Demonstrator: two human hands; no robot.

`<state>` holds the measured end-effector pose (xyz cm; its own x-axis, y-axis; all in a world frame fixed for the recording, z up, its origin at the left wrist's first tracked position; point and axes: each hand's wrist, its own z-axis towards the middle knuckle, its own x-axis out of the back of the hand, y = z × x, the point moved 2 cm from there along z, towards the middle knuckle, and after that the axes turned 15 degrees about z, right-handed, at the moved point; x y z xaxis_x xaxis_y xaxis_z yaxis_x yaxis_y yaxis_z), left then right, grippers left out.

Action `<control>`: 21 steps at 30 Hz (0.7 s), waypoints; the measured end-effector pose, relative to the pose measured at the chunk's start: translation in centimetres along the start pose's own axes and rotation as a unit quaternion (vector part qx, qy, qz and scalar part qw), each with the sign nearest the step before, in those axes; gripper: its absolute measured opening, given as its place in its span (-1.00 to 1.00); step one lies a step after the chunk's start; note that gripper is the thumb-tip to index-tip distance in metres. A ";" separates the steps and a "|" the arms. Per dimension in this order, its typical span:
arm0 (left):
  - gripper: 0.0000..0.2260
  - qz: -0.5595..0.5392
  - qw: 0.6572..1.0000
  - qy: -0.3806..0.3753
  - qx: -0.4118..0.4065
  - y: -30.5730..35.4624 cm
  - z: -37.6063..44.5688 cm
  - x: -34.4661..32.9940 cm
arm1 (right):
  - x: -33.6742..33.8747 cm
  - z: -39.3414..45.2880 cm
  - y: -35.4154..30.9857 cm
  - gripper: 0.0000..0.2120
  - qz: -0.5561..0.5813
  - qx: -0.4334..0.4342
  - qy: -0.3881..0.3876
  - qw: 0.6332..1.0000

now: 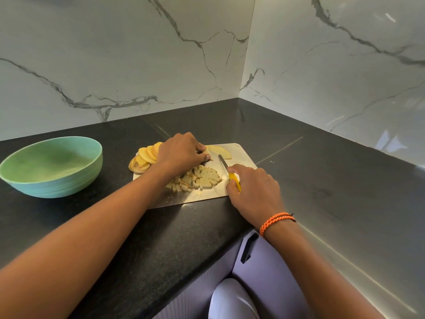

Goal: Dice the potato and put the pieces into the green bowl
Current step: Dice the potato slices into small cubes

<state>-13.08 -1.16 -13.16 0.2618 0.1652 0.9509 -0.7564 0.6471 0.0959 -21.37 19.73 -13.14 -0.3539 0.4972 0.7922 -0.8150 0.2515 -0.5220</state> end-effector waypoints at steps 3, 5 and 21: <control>-0.64 -0.004 1.000 0.007 0.000 0.2 -0.2 0.0 | 0.2 0.2 0.3 -0.63 0.005 -0.006 0.008 1.000; -0.64 -0.006 1.000 0.010 0.004 0.2 -0.2 0.0 | 0.0 0.6 0.3 -0.63 0.028 -0.006 0.015 0.999; -0.71 -0.006 1.000 0.005 -0.005 -0.4 0.3 -0.1 | -3.4 6.1 -1.3 -0.63 0.039 0.020 0.031 0.999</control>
<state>-12.96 -1.69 -13.16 0.2766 0.1650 0.9467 -0.7472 0.6564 0.1039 -21.88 12.67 -13.20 -0.3880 0.5653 0.7279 -0.8044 0.1778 -0.5668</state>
